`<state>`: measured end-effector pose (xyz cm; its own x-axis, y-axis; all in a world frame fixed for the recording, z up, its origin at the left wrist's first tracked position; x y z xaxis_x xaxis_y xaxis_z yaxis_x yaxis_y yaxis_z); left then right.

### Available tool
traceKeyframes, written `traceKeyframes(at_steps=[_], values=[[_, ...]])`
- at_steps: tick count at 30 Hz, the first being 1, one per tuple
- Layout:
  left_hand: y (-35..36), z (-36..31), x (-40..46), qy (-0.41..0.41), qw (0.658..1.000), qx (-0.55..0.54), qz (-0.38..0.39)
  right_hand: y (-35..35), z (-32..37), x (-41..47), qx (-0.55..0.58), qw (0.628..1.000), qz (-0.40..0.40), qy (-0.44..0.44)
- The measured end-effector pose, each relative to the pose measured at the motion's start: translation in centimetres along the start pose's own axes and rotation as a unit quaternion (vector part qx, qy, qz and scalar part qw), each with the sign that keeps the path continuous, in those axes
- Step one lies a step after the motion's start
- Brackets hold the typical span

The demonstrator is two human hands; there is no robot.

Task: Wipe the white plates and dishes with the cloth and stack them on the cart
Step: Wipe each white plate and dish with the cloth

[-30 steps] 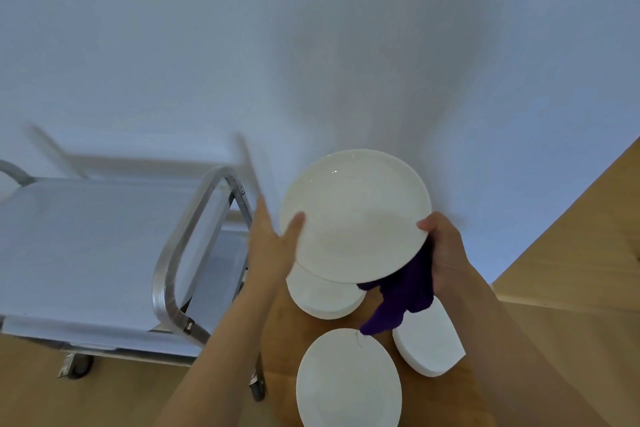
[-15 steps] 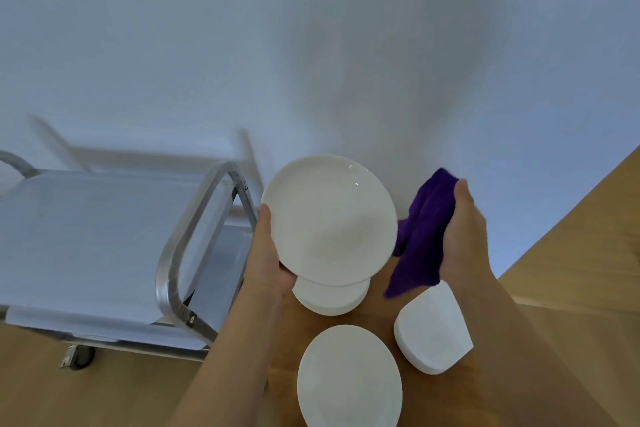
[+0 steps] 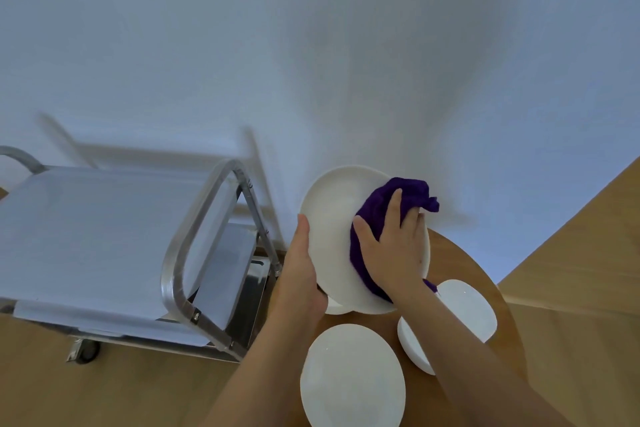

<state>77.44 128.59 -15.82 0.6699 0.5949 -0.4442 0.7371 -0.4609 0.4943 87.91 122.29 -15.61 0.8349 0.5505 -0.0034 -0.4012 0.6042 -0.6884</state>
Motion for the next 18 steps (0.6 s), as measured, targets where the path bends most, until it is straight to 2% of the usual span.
traceKeyframes(at_steps=[2, 5, 9, 12, 16, 18], values=[[0.2, 0.1, -0.3, 0.009, 1.0, 0.02, 0.007, 0.6, 0.0, 0.1, 0.026, 0.999, -0.035, 0.003], [0.8, 0.0, -0.6, 0.026, 0.997, 0.07, 0.012, 0.7, 0.5, 0.6, 0.045, 0.996, -0.071, -0.041], [1.3, 0.3, -1.1, 0.032, 0.992, 0.119, 0.005, 1.0, 2.4, 0.9, -0.007, 0.99, -0.089, -0.107], [1.3, -0.1, -1.0, 0.063, 0.988, 0.141, -0.007, 1.8, 3.7, 0.3, 0.011, 0.988, -0.046, -0.15], [0.4, -0.5, -0.5, 0.088, 0.986, 0.138, -0.017, 3.1, 4.6, -2.1, 0.172, 0.965, 0.036, -0.197], [-0.2, -0.8, -0.3, 0.067, 0.989, 0.132, -0.024, 3.1, 4.5, -2.9, 0.209, 0.952, 0.084, -0.207]])
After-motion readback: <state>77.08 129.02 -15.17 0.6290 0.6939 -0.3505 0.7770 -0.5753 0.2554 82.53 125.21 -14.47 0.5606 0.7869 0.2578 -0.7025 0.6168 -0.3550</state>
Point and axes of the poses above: each hand's wrist, its own x-axis towards the middle knuckle, its own y-axis out of the palm, z = x × y, the point moved 1 cm from there along x, towards the middle knuckle, and after that the axes turned 11 degrees about x, right-handed, at the moved point
